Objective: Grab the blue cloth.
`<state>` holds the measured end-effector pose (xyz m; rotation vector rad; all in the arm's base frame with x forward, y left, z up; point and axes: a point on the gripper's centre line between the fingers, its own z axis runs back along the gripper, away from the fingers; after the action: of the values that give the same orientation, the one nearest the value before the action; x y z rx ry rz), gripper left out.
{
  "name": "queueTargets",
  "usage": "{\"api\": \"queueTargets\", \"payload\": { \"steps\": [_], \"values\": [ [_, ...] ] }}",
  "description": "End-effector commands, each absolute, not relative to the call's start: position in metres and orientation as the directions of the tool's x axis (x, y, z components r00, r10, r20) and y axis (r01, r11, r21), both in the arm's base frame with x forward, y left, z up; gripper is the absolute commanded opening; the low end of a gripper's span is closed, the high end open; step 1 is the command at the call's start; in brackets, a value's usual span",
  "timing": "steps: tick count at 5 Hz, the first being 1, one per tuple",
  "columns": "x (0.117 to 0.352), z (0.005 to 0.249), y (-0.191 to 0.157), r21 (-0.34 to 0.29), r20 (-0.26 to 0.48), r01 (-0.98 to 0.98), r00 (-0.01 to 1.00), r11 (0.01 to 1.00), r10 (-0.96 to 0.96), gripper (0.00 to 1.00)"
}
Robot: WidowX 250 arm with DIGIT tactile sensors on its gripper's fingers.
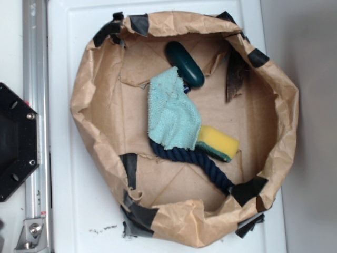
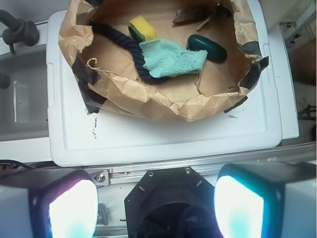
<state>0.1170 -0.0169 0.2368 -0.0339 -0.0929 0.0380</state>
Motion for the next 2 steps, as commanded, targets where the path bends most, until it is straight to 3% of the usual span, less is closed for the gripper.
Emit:
{"api": "queueTargets", "payload": {
  "steps": [1,2],
  "values": [
    [0.117,0.237,-0.017,-0.036,0.092,-0.036,0.995,0.999,0.039,1.00],
    [0.167,0.210,-0.007,-0.045,0.108,-0.133,0.985,0.990,0.137,1.00]
  ]
}}
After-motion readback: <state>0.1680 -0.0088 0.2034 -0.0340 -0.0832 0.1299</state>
